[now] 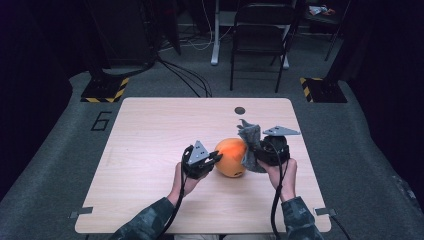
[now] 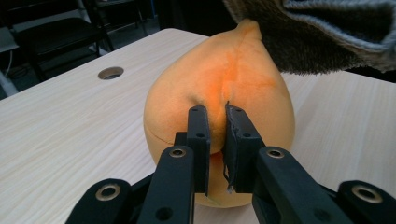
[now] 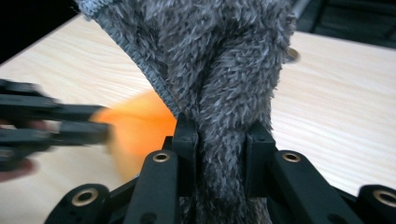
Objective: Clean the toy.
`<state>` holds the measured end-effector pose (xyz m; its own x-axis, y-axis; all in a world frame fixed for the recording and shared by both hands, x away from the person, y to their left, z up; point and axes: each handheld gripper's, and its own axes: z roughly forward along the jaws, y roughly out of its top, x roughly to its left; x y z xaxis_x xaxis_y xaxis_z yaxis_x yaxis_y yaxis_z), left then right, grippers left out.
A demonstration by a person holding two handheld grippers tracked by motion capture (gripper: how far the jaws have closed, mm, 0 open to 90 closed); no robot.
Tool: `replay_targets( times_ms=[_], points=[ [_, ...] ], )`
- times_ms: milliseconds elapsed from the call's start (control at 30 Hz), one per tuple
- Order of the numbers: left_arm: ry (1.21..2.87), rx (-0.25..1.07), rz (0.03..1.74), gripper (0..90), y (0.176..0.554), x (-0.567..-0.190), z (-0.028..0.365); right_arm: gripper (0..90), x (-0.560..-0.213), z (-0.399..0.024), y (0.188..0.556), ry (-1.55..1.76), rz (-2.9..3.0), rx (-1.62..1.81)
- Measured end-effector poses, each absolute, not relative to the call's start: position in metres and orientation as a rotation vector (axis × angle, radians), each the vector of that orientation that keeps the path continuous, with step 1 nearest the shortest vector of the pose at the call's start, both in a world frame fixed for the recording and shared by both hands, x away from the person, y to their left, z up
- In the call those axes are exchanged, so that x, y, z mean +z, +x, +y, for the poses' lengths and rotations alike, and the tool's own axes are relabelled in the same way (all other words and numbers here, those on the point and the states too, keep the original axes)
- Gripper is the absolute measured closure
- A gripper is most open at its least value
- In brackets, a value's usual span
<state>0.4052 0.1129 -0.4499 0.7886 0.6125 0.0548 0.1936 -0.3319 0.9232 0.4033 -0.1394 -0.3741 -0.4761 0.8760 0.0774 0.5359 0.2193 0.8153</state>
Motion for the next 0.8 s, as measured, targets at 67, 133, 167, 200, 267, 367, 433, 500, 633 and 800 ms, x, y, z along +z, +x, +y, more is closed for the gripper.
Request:
replay_targets(
  times_ms=[67, 133, 167, 200, 267, 367, 433, 500, 633, 800],
  points=[
    [1.899, 0.474, 0.597, 81.7, 0.403, -0.449, 0.109, 70.9, -0.368, -0.126, 0.398, 1.263, 2.129, 1.146],
    [1.907, 0.464, 0.572, 81.8, 0.401, -0.449, 0.105, 70.4, -0.368, -0.111, 0.394, 1.217, 2.175, 1.125],
    [1.907, 0.456, 0.564, 81.9, 0.4, -0.449, 0.103, 70.3, -0.37, -0.103, 0.393, 1.204, 2.197, 1.1],
    [1.915, 0.455, 0.553, 82.9, 0.399, -0.449, 0.103, 70.5, -0.374, -0.094, 0.394, 1.186, 2.228, 1.083],
    [1.938, 0.474, 0.531, 83.5, 0.397, -0.451, 0.099, 71.0, -0.383, -0.083, 0.394, 1.191, 2.271, 1.029],
    [1.961, 0.469, 0.551, 84.5, 0.399, -0.46, 0.098, 72.7, -0.401, -0.075, 0.398, 1.169, 2.281, 0.96],
    [1.962, 0.463, 0.565, 85.0, 0.4, -0.464, 0.097, 73.4, -0.405, -0.076, 0.4, 1.178, 2.297, 0.951],
    [1.969, 0.466, 0.559, 85.1, 0.4, -0.465, 0.097, 73.9, -0.407, -0.077, 0.401, 1.18, 2.298, 0.942],
    [1.969, 0.461, 0.553, 85.2, 0.399, -0.467, 0.095, 74.4, -0.407, -0.083, 0.403, 1.191, 2.289, 0.938],
    [1.962, 0.454, 0.557, 85.2, 0.399, -0.467, 0.096, 74.4, -0.406, -0.092, 0.405, 1.207, 2.246, 0.887]
  ],
)
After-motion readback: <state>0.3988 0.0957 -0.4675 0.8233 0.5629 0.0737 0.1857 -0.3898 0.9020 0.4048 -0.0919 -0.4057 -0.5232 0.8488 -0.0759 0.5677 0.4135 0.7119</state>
